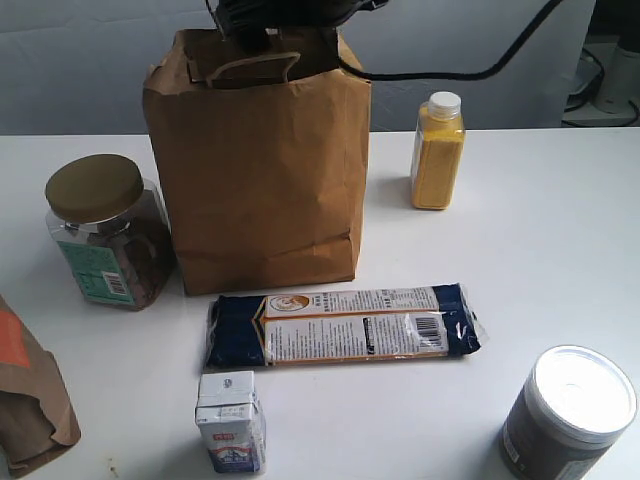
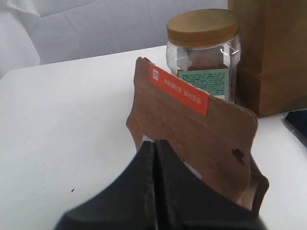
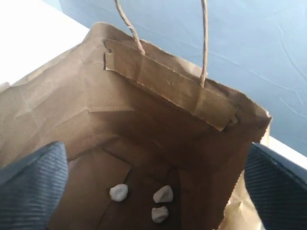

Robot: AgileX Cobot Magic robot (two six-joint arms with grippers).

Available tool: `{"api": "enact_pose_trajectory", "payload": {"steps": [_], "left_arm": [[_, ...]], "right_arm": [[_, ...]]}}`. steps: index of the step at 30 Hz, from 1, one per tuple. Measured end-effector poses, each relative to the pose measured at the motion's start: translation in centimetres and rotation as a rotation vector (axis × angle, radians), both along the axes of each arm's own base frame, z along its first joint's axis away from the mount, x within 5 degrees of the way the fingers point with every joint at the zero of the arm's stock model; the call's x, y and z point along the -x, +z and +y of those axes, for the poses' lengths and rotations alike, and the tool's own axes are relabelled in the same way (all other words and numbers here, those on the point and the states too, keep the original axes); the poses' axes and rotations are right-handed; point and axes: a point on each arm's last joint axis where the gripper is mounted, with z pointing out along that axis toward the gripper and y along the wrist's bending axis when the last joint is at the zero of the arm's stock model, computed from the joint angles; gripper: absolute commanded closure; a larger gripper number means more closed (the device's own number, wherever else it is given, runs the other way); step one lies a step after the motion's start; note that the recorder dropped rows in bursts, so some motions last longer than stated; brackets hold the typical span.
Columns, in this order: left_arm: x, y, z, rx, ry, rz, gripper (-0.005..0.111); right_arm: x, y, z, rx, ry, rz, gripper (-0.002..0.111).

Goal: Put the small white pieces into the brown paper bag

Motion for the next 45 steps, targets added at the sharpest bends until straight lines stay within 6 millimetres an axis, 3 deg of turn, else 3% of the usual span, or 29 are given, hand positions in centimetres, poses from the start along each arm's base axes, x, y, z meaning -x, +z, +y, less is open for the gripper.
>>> {"api": "enact_pose_trajectory", "payload": {"steps": [4, 7, 9, 13, 18, 20, 23, 30, 36, 45], "left_arm": [[0.0, 0.0, 0.0, 0.000, 0.000, 0.000, 0.107], [0.0, 0.0, 0.0, 0.000, 0.000, 0.000, 0.107], [0.0, 0.0, 0.0, 0.000, 0.000, 0.000, 0.107], [0.0, 0.0, 0.0, 0.000, 0.000, 0.000, 0.107], [0.0, 0.0, 0.0, 0.000, 0.000, 0.000, 0.107], [0.0, 0.0, 0.0, 0.000, 0.000, 0.000, 0.107], [0.0, 0.0, 0.0, 0.000, 0.000, 0.000, 0.107], [0.0, 0.0, 0.0, 0.000, 0.000, 0.000, 0.107], [0.0, 0.0, 0.0, 0.000, 0.000, 0.000, 0.107], [0.0, 0.0, 0.0, 0.000, 0.000, 0.000, 0.107]], "right_arm": [[0.5, 2.3, -1.2, -0.027, -0.010, -0.039, 0.075], [1.2, 4.3, -3.2, -0.056, -0.030, -0.063, 0.099], [1.7, 5.2, -4.8, -0.067, -0.050, -0.091, 0.108], [3.4, 5.6, -9.0, -0.116, -0.102, -0.132, 0.108], [5.1, 3.9, -14.7, -0.225, -0.183, -0.144, 0.108], [5.7, 2.5, -17.1, -0.261, -0.222, -0.150, 0.108], [7.3, -1.5, -21.8, -0.326, -0.318, -0.152, 0.108], [11.1, -7.4, -28.1, -0.418, -0.486, -0.218, 0.108], [16.6, -11.0, -32.1, -0.460, -0.577, -0.318, 0.108], [21.2, -13.7, -33.8, -0.447, -0.545, -0.501, 0.108]]}}
